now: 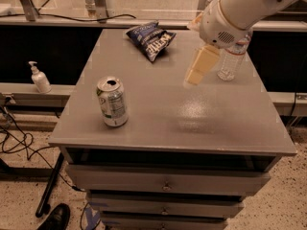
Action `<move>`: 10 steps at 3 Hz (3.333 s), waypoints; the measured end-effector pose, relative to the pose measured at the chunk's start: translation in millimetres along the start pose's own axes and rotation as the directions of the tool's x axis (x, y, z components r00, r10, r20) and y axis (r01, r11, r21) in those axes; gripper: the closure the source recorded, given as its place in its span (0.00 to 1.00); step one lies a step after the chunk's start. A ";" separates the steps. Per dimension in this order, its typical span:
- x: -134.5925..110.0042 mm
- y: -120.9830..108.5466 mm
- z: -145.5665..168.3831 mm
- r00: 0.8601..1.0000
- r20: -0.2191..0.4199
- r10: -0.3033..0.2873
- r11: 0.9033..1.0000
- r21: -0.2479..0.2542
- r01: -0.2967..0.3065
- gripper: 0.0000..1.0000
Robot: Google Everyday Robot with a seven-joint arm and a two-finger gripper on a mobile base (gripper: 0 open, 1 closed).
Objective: Move blue chip bag near 7up can
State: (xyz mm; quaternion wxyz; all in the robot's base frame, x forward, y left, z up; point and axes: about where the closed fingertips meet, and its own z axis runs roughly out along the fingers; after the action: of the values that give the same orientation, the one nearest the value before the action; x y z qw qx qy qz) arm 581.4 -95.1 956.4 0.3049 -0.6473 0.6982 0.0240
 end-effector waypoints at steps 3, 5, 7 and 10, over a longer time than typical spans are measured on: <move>-14.6 -71.0 51.9 0.996 0.080 0.030 0.993 0.108 -0.039 0.00; -15.6 -138.3 109.5 0.995 0.048 0.086 0.973 0.210 -0.094 0.00; -12.4 -170.5 177.9 0.990 -0.019 0.140 0.974 0.182 -0.134 0.00; 28.6 -198.5 191.9 0.980 -0.109 0.164 0.971 0.193 -0.141 0.41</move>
Offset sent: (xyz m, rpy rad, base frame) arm 0.0543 0.0165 -0.0057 0.0641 -0.0461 -0.0311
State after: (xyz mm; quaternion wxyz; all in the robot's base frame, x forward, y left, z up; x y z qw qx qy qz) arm 840.1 -70.4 859.1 0.3167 -0.5608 0.7628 -0.0578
